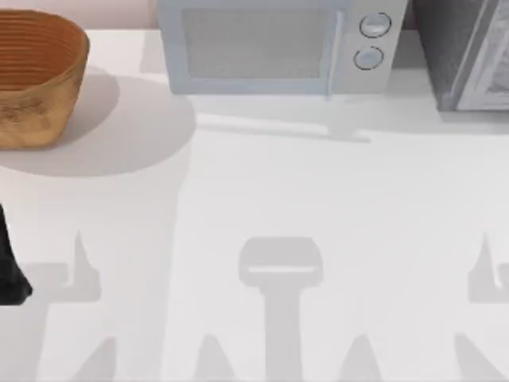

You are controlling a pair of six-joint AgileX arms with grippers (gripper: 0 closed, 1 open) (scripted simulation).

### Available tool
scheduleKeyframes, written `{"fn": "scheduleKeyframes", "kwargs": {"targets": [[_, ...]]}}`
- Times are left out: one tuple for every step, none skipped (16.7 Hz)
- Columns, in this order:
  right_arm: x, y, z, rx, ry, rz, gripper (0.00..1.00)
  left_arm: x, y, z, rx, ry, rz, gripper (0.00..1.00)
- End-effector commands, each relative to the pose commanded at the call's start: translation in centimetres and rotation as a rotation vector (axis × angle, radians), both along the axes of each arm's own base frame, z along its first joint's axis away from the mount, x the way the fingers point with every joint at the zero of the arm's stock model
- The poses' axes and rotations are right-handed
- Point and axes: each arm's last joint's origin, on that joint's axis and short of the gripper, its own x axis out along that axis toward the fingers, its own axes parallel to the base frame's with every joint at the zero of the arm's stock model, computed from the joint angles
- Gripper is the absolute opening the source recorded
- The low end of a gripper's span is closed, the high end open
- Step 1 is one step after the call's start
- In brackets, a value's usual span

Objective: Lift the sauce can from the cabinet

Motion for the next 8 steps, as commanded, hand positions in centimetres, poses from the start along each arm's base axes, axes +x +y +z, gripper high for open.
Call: {"fn": "scheduleKeyframes", "kwargs": {"targets": [[0.0,0.0,0.0,0.000,0.000,0.000,1.00,0.0,0.0,0.0,0.000,0.000,0.000,1.00],[0.0,0.0,0.0,0.000,0.000,0.000,1.00,0.0,0.0,0.0,0.000,0.000,0.000,1.00],[0.0,0.0,0.3,0.000,-0.001,0.001,1.00,0.0,0.0,0.0,0.000,0.000,0.000,1.00],[0.0,0.1,0.8,0.000,-0.001,0.003,1.00,0.0,0.0,0.0,0.000,0.000,0.000,1.00],[0.0,0.1,1.7,0.001,0.000,0.005,1.00,0.0,0.0,0.0,0.000,0.000,0.000,1.00],[0.0,0.2,2.8,0.001,0.001,0.007,1.00,0.0,0.0,0.0,0.000,0.000,0.000,1.00],[0.0,0.2,4.1,0.001,0.002,0.008,1.00,0.0,0.0,0.0,0.000,0.000,0.000,1.00],[0.1,0.3,5.7,0.001,0.004,0.008,1.00,0.0,0.0,0.0,0.000,0.000,0.000,1.00]]}}
